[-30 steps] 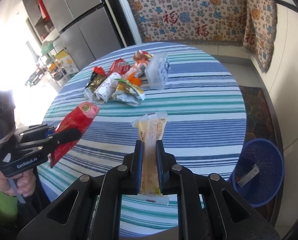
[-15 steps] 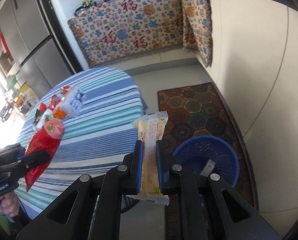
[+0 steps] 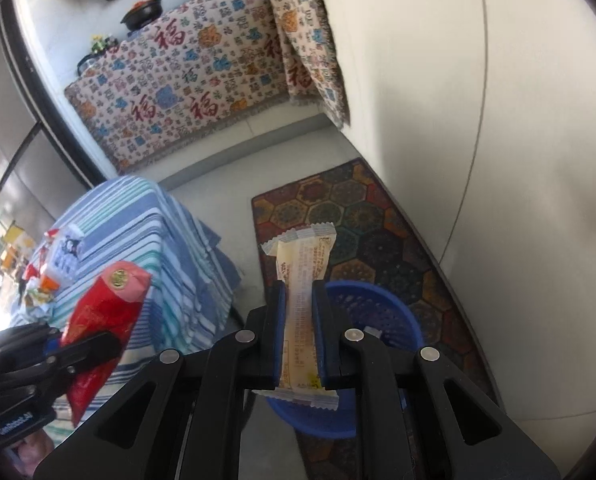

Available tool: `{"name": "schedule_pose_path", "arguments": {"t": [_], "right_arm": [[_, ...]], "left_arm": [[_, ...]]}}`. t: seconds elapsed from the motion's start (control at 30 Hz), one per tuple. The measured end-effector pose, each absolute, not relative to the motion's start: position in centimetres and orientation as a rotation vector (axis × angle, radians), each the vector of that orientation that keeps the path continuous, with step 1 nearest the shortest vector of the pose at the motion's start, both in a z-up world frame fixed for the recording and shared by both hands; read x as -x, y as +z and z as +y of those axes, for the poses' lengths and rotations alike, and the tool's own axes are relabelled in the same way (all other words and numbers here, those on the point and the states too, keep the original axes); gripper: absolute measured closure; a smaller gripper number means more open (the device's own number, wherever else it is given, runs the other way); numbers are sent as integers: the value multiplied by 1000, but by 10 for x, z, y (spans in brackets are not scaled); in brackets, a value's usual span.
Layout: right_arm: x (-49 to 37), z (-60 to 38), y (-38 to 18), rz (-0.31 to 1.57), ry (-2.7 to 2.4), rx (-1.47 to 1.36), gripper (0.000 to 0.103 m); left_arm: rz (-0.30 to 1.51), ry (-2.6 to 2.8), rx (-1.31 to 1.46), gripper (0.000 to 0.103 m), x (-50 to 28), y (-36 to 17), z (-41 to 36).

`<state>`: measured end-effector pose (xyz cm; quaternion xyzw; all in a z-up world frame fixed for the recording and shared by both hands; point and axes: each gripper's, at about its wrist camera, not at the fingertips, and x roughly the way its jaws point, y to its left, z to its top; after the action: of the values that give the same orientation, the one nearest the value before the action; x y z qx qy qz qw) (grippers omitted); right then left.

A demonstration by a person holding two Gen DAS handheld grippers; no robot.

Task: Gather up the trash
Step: 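Carry both items over the blue wastebasket and open both tools to drop them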

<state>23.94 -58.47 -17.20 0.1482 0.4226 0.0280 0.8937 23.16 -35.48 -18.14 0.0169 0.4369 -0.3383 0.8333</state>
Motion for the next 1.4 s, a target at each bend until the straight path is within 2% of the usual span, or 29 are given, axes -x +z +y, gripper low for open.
{"name": "schedule_pose_path", "arguments": {"t": [0.5, 0.63, 0.7, 0.73, 0.77, 0.83, 0.9, 0.97, 1.1, 1.13, 1.23, 1.4], "right_arm": [[-250, -615, -197, 941, 45, -385, 90], [-254, -617, -199, 947, 60, -392, 86], [-255, -617, -198, 944, 62, -390, 75], [-254, -617, -197, 939, 54, -383, 65], [-254, -617, -196, 933, 47, -377, 63], [-252, -617, -192, 919, 36, -363, 63], [-250, -618, -187, 894, 16, -346, 58], [-247, -617, -181, 864, -5, -323, 47], [-243, -609, -167, 797, -35, -267, 30], [-241, -605, -163, 777, -37, -250, 25], [-236, -590, -151, 723, -28, -196, 22], [-230, -550, -138, 654, 35, -120, 16]], "left_arm": [[992, -744, -70, 93, -258, -242, -409], [996, -742, -77, 91, -262, -252, -416], [1006, -742, -70, 80, -265, -257, -419], [1011, -741, -63, 72, -267, -259, -419], [1011, -736, -56, 69, -269, -260, -420], [1005, -731, -49, 69, -269, -259, -419], [1003, -731, -47, 67, -268, -256, -416], [985, -720, -55, 64, -264, -249, -411], [927, -699, -66, 60, -244, -225, -388], [906, -695, -67, 56, -235, -216, -378], [850, -664, -87, 49, -208, -195, -346], [831, -569, -128, 48, -172, -187, -280]]}}
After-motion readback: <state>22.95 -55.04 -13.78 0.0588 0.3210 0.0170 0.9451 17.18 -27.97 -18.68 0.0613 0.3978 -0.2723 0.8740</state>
